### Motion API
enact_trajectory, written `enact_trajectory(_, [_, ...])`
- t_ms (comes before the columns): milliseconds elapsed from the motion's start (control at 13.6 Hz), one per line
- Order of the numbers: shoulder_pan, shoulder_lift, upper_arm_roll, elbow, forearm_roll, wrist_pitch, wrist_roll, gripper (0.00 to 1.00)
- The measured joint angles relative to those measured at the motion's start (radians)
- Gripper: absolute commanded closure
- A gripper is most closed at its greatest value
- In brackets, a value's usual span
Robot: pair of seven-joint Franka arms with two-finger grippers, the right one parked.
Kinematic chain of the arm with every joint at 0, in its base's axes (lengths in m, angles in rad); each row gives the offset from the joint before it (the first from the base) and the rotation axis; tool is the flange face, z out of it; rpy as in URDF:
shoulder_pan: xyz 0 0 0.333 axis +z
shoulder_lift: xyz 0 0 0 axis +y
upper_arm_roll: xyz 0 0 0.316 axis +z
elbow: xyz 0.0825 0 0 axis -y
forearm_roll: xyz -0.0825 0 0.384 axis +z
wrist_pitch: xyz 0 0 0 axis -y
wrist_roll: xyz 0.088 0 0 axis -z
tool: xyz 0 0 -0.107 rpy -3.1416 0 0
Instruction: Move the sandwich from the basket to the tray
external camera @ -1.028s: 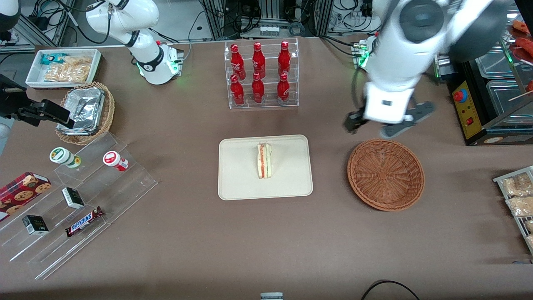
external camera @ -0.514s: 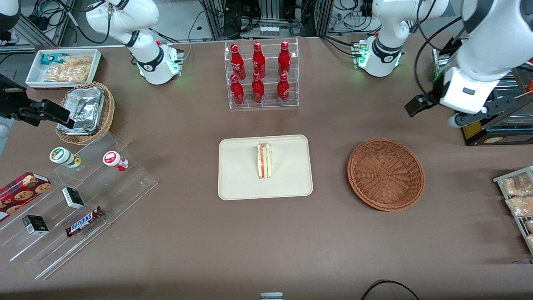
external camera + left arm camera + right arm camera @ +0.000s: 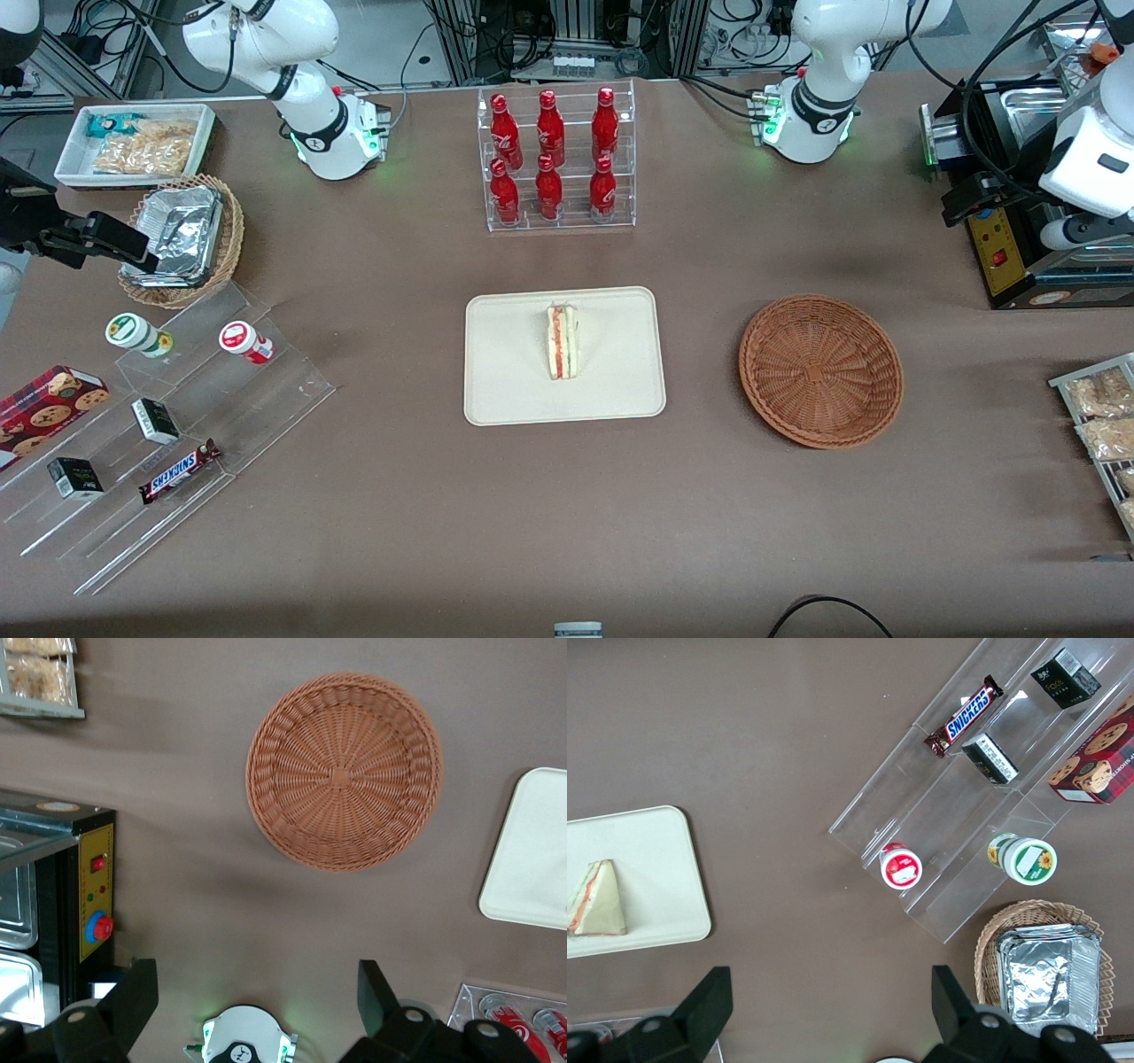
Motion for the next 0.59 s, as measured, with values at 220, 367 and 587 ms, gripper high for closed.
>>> enact_trajectory(220, [-0.002,0.014,0.002,0.034,0.0,0.001,0.097,0.0])
enact_trajectory(367, [-0.012,0.015,0.055,0.042,0.0,0.0,0.175,0.0])
enact_trajectory(587, [-0.018,0.024,0.097,0.046,-0.016,0.002,0.196,0.0])
